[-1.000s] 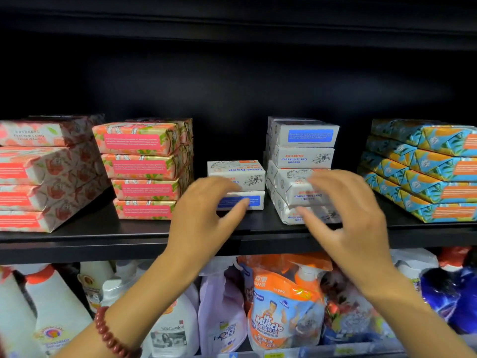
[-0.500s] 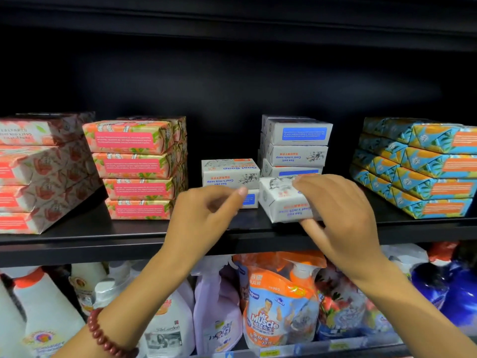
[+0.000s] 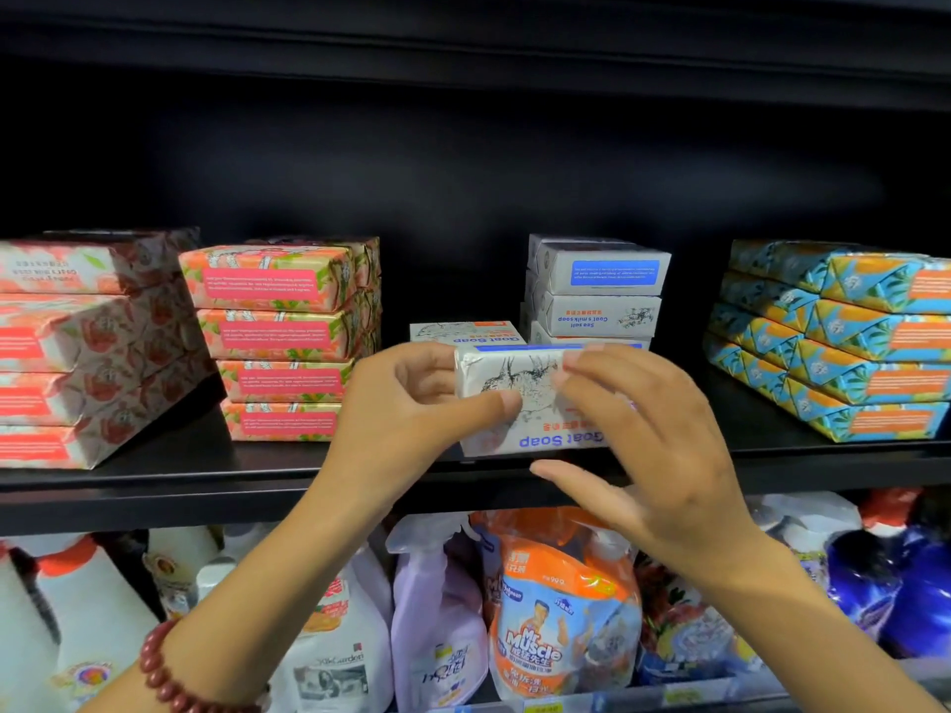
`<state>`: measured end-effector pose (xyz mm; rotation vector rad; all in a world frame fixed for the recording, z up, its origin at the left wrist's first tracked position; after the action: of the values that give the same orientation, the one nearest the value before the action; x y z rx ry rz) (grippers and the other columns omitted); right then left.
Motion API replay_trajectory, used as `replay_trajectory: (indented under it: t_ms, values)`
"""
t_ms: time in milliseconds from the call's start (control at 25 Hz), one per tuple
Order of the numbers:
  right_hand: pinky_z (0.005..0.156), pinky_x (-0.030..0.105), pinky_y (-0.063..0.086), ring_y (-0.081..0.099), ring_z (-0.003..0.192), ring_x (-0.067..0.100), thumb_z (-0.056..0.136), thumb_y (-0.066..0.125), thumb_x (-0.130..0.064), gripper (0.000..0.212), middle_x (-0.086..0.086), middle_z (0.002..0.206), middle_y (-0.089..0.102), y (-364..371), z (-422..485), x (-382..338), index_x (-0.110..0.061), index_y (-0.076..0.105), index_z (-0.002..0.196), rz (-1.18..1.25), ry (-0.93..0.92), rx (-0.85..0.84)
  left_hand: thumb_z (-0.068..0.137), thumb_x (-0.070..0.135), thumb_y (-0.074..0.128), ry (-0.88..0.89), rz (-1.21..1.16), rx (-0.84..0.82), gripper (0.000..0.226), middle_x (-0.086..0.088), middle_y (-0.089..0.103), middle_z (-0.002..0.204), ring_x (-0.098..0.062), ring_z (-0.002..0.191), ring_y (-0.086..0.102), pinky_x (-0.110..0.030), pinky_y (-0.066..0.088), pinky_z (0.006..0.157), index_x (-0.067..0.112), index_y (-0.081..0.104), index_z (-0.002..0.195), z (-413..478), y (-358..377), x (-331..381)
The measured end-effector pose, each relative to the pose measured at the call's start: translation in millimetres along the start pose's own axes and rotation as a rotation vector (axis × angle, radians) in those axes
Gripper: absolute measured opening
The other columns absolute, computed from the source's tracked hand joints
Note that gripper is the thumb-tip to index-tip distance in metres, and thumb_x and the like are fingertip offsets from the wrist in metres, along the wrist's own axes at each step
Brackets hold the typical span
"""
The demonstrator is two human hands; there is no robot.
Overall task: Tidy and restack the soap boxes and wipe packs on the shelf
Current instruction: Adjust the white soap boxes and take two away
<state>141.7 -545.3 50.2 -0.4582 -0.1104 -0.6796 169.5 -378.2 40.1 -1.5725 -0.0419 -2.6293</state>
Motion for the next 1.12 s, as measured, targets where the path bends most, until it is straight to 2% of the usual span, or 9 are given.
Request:
replay_trajectory:
  t_ms: [120,240,360,440,600,760,840,920,1120]
  values:
    - [0.104,0.019,0.032,0.042,0.12,0.014,0.08,0.065,-0.041,0.063,0.003,0.125,0.048,-2.6,3.5,17.0,-0.003,0.05,0.127,0.134,0.272,-0.063,0.06,0.018,0.087,0.061,0.012,0.026,0.034,-0.003,0.075,0.089,-0.021,0.085,0.072,-0.038,0.059,0.074,0.014,0.072,0.09,-1.1,-5.4,3.6]
    - [0.094,0.002,0.031,0.042,0.114,-0.002,0.078,0.071,-0.034,0.062,-0.002,0.123,0.051,4.2,3.4,24.6,-0.006,0.051,0.129,0.3,0.463,-0.143,0.057,0.031,0.082,0.122,0.011,0.029,0.041,0.0,0.075,0.095,-0.017,0.091,0.071,-0.033,0.058,0.074,0.02,0.071,0.094,-2.5,-6.0,6.4]
    - [0.086,0.002,0.036,0.046,0.105,-0.004,0.073,0.076,-0.021,0.055,0.001,0.116,0.054,4.1,3.1,26.4,-0.008,0.057,0.123,0.329,0.506,-0.143,0.061,0.025,0.082,0.191,-0.004,-0.01,0.041,0.001,0.073,0.101,-0.015,0.096,0.069,-0.026,0.056,0.075,0.022,0.07,0.1,-2.3,-3.5,9.7]
    - [0.085,0.005,0.038,0.049,0.102,-0.001,0.071,0.079,-0.02,0.051,-0.001,0.111,0.056,4.7,2.7,26.4,-0.01,0.06,0.117,0.338,0.53,-0.156,0.062,0.021,0.082,0.231,-0.013,-0.031,0.04,0.0,0.073,0.103,-0.016,0.098,0.068,-0.024,0.055,0.075,0.024,0.07,0.101,-2.2,-0.8,11.2]
    - [0.075,0.009,0.041,0.055,0.094,0.002,0.071,0.072,-0.038,0.039,-0.009,0.1,0.061,6.3,-4.9,24.8,-0.019,0.059,0.103,0.428,0.624,-0.189,0.065,0.028,0.078,0.224,-0.058,-0.067,0.036,0.001,0.073,0.101,-0.015,0.095,0.069,-0.025,0.055,0.072,0.025,0.071,0.1,0.5,5.6,10.5]
    - [0.071,0.009,0.042,0.056,0.093,-0.001,0.076,0.071,-0.031,0.032,-0.014,0.101,0.06,-13.4,-26.1,41.7,-0.029,0.053,0.102,0.336,0.701,-0.099,0.066,0.045,0.082,0.172,0.316,-0.008,0.047,0.009,0.072,0.097,-0.003,0.094,0.065,-0.026,0.054,0.083,0.023,0.068,0.105,5.0,7.0,-6.8]
    - [0.069,0.011,0.044,0.058,0.089,-0.001,0.076,0.067,-0.036,0.029,-0.016,0.097,0.06,-32.9,-40.4,58.9,-0.033,0.052,0.1,0.299,0.796,-0.004,0.065,0.054,0.077,0.142,0.582,-0.021,0.051,0.015,0.069,0.098,0.003,0.093,0.062,-0.021,0.05,0.084,0.024,0.067,0.105,2.4,11.8,-20.5]
    - [0.065,0.009,0.044,0.058,0.084,-0.006,0.076,0.064,-0.04,0.029,-0.018,0.094,0.06,-51.5,-52.1,76.3,-0.028,0.054,0.101,0.248,0.872,0.077,0.067,0.063,0.071,0.17,0.808,-0.075,0.05,0.018,0.068,0.1,0.001,0.094,0.06,-0.021,0.048,0.08,0.028,0.068,0.102,-0.8,20.1,-27.7]
    - [0.06,0.007,0.041,0.055,0.078,-0.012,0.084,0.064,-0.028,0.022,-0.021,0.091,0.056,-71.2,-71.9,104.2,-0.018,0.056,0.102,0.093,0.951,0.099,0.067,0.077,0.05,0.201,1.055,-0.168,0.059,0.019,0.065,0.104,-0.003,0.1,0.057,-0.023,0.046,0.074,0.033,0.066,0.104,4.0,35.1,-37.5]
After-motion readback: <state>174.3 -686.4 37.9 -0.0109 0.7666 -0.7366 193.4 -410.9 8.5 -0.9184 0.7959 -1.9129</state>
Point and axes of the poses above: each hand's wrist, its own z-axis towards the middle knuckle, its own y-axis out of the palm, x = y × z, the point moved 7 cm from there along z, towards the middle knuckle
